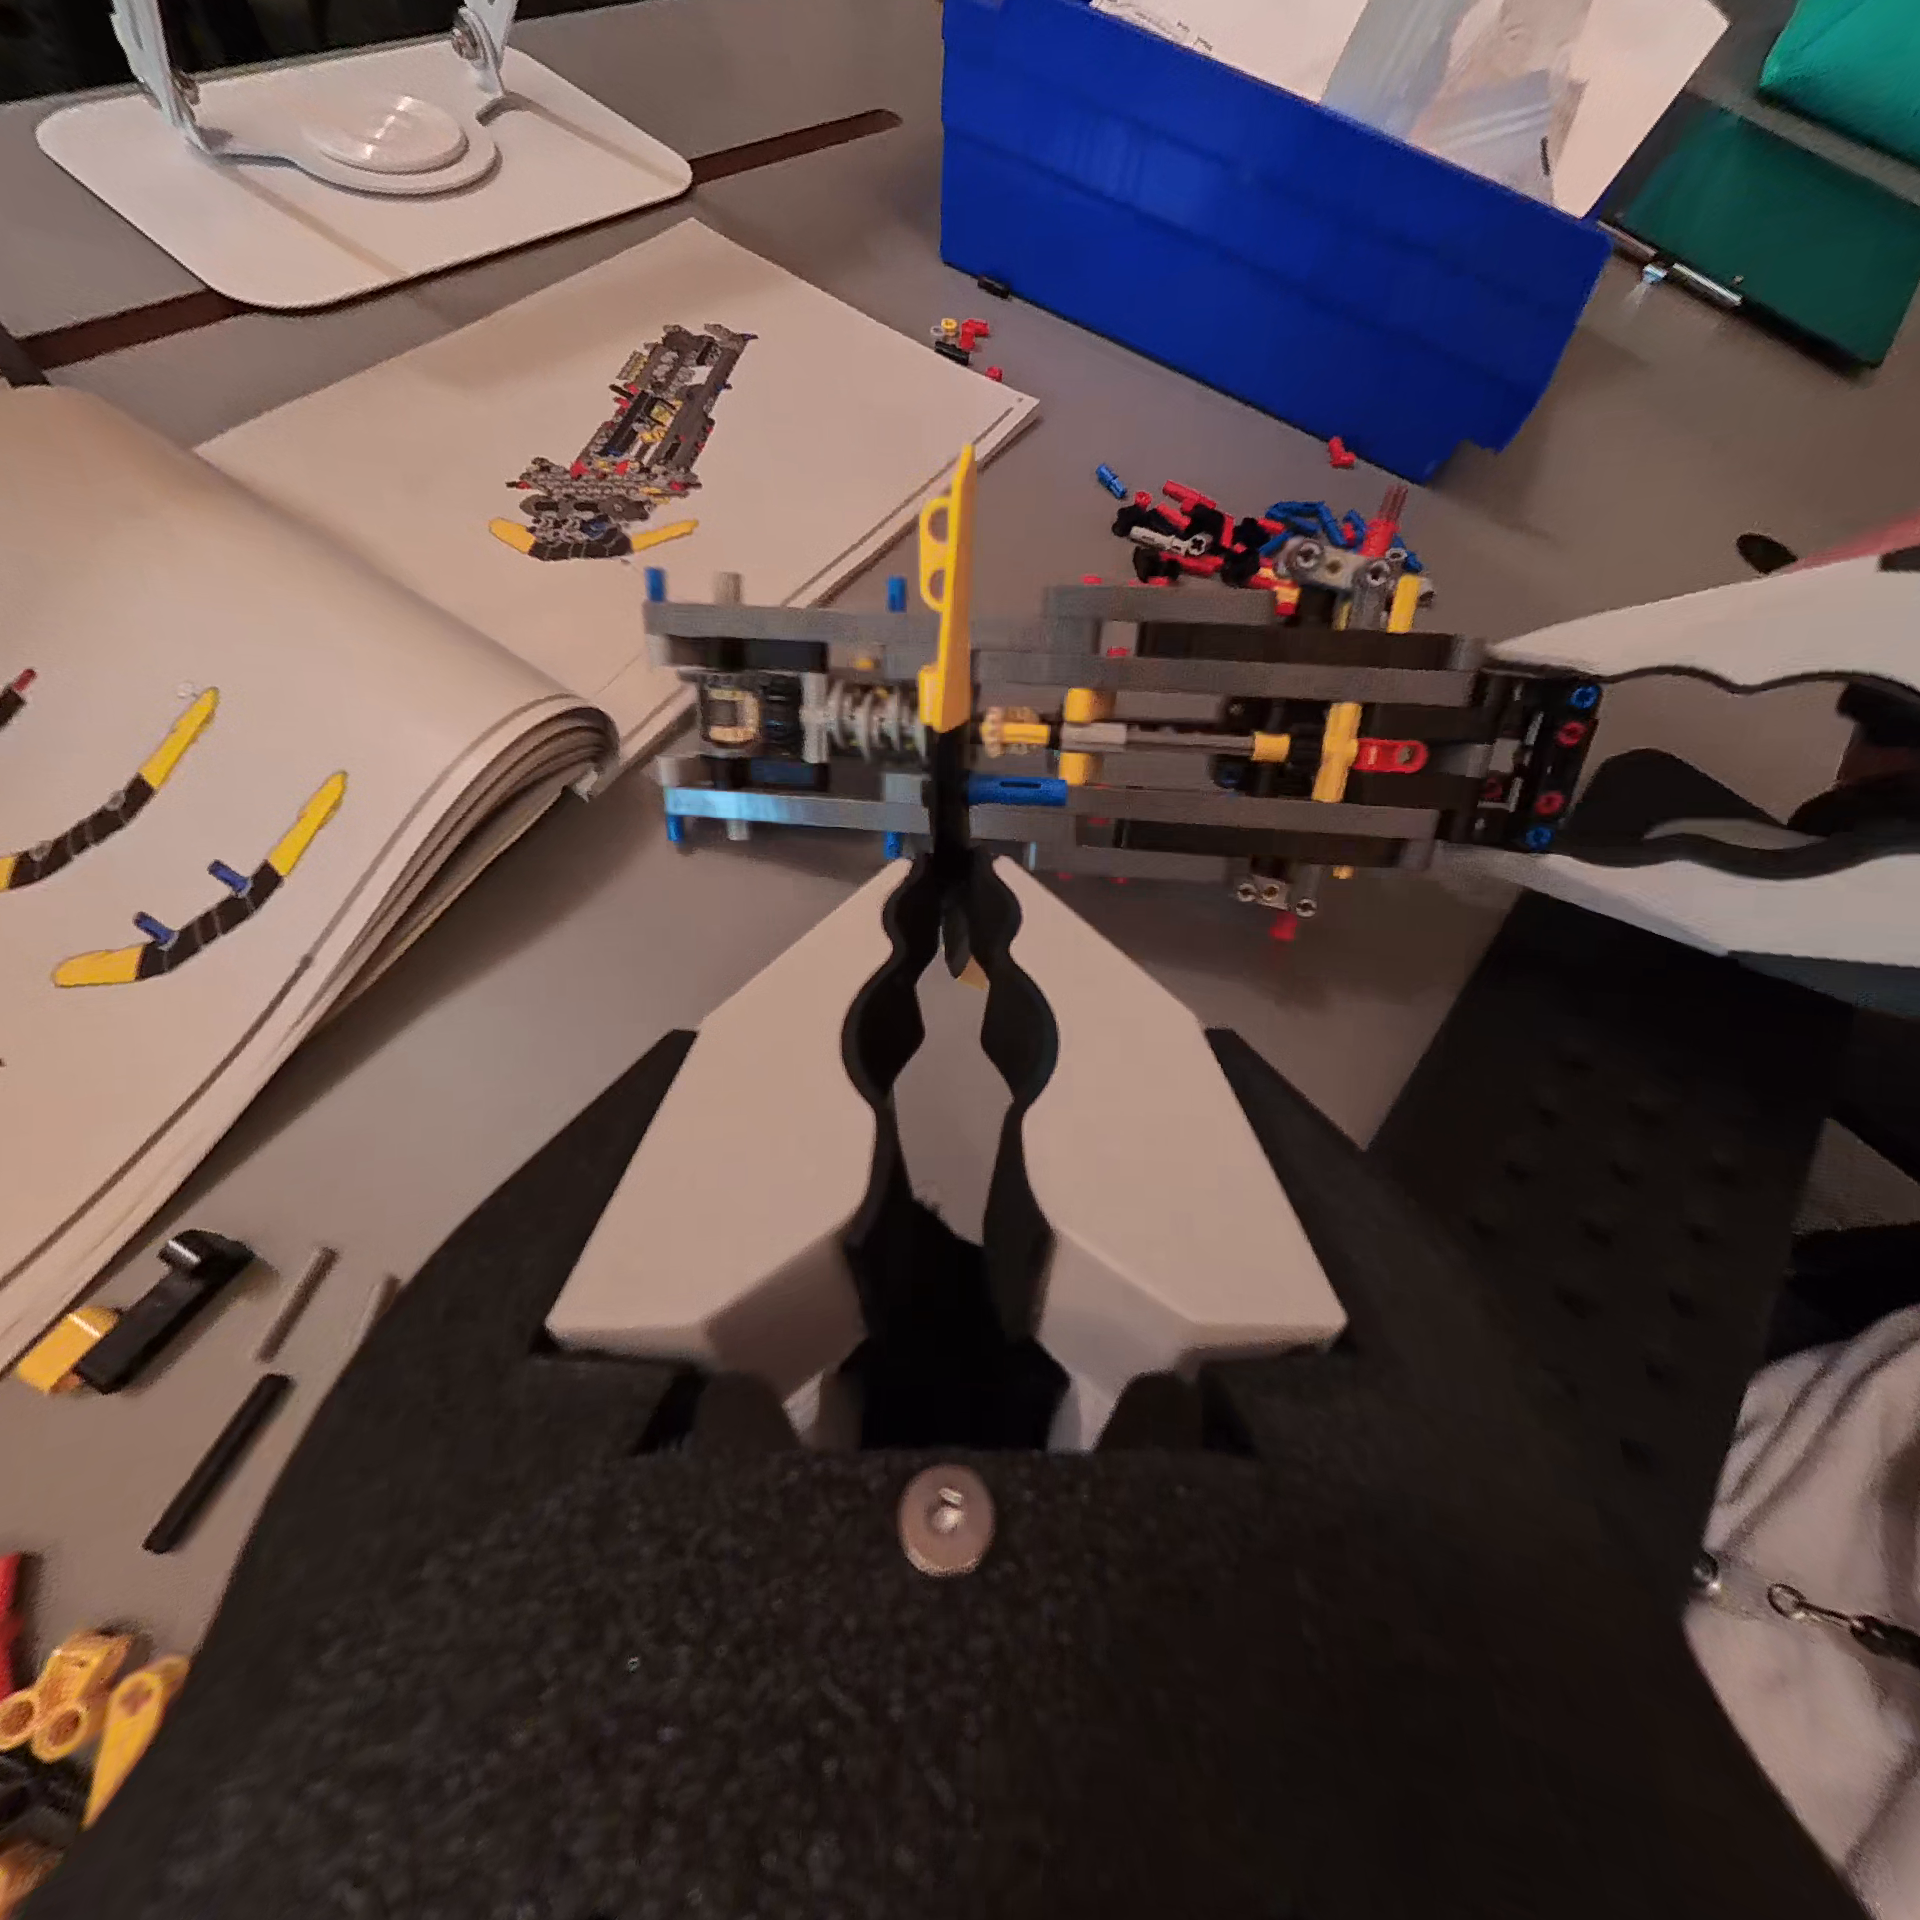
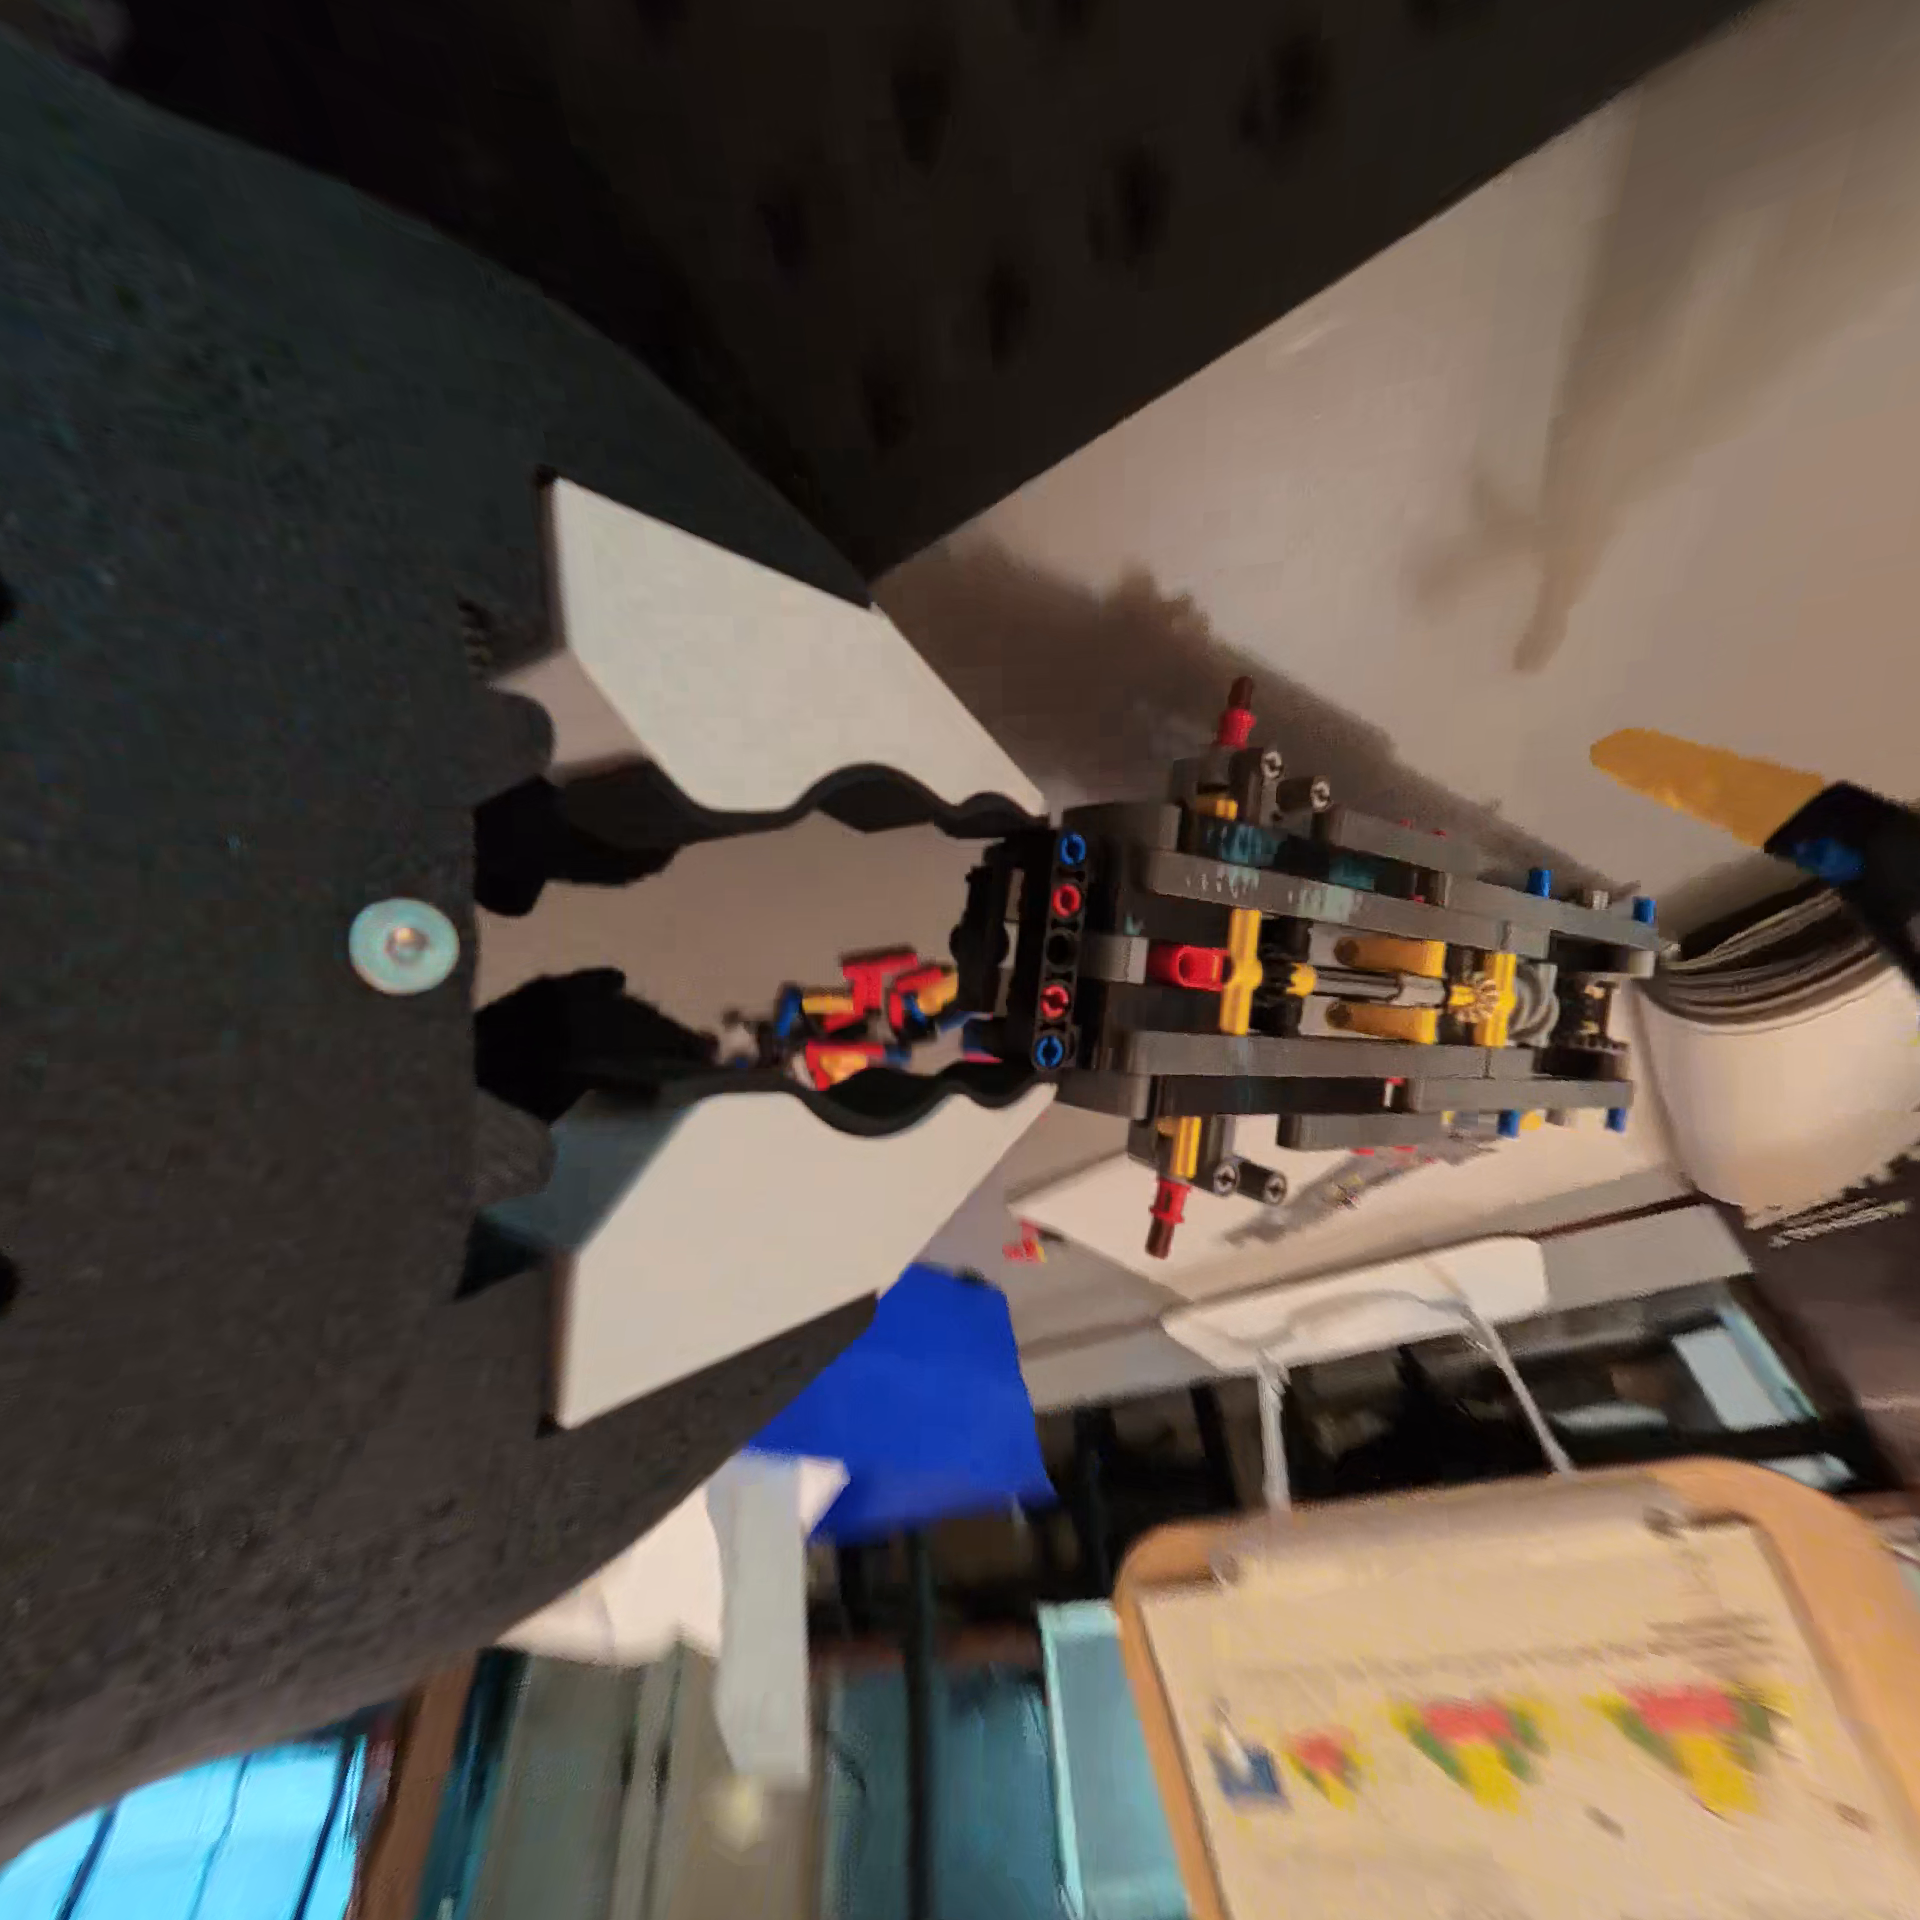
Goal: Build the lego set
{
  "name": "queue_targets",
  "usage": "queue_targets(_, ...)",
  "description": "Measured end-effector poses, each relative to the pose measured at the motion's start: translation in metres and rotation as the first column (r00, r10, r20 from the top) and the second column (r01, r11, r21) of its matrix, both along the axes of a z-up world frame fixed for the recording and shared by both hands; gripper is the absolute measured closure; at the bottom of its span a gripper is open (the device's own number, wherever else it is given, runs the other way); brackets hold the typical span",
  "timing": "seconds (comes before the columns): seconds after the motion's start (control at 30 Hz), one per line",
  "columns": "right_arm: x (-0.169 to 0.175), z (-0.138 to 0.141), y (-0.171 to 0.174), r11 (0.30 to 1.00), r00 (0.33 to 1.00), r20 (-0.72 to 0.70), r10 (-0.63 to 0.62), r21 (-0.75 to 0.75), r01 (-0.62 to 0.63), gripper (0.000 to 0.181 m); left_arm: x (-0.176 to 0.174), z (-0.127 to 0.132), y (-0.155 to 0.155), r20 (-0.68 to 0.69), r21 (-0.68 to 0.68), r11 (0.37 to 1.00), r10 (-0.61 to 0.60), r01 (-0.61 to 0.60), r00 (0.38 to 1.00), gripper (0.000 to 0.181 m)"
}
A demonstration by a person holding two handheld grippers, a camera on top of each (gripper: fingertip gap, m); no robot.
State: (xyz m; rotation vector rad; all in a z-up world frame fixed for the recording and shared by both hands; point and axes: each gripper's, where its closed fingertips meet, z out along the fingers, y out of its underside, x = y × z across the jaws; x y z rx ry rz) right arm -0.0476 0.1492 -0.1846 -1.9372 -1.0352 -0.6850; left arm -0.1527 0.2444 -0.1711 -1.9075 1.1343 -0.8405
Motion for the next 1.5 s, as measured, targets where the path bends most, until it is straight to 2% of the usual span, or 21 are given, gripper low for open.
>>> queue_targets(0.07,-0.009,0.006,0.004,0.999,0.987,0.159,0.034,0.036,-0.04,0.139,-0.005,-0.004,-0.003,-0.011,-0.005,1.0,0.006,-0.006,1.0,0.178)
queue_targets(0.17,-0.022,0.006,0.006,0.991,0.953,0.294,0.078,0.083,-0.107,0.139,-0.015,-0.013,0.001,-0.029,-0.016,0.998,0.061,-0.062,0.998,0.178)
queue_targets(0.33,-0.038,-0.002,-0.002,0.941,0.832,0.537,0.14,0.188,-0.281,0.139,-0.023,-0.02,-0.011,-0.051,-0.004,0.999,0.048,-0.048,0.998,0.178)
queue_targets(0.6,-0.062,-0.004,-0.023,0.917,0.857,0.43,0.284,0.139,-0.373,0.139,-0.035,-0.022,-0.017,-0.097,0.002,1.0,0.022,-0.022,0.995,0.178)
queue_targets(0.77,-0.069,-0.002,-0.026,0.908,0.843,0.404,0.355,0.067,-0.414,0.14,-0.042,-0.017,-0.02,-0.153,0.069,0.998,-0.004,0.015,0.988,0.178)
queue_targets(0.9,-0.07,-0.003,-0.023,0.898,0.804,0.476,0.356,0.063,-0.435,0.14,-0.041,0.017,-0.016,-0.139,0.196,0.979,-0.034,0.062,0.99,0.178)
queue_targets(1.0,-0.071,-0.003,-0.022,0.9,0.806,0.474,0.356,0.058,-0.431,0.14,-0.028,0.05,-0.018,-0.081,0.271,0.956,-0.092,0.11,0.993,0.178)
queue_targets(1.1,-0.071,-0.004,-0.021,0.902,0.807,0.476,0.35,0.062,-0.428,0.14,-0.012,0.065,-0.02,-0.048,0.301,0.941,-0.144,0.152,0.988,0.179)
queue_targets(1.2,-0.072,-0.004,-0.021,0.902,0.806,0.48,0.346,0.067,-0.427,0.14,-0.002,0.06,-0.016,-0.086,0.309,0.932,-0.17,0.189,0.982,0.179)
queue_targets(1.37,-0.07,-0.004,-0.023,0.903,0.812,0.469,0.347,0.067,-0.425,0.14,0.003,0.039,-0.021,-0.095,0.177,0.956,-0.221,0.235,0.971,0.179)
queue_targets(1.5,-0.07,-0.005,-0.026,0.908,0.84,0.415,0.349,0.073,-0.413,0.139,0.001,0.03,-0.023,-0.113,0.154,0.959,-0.22,0.236,0.969,0.179)
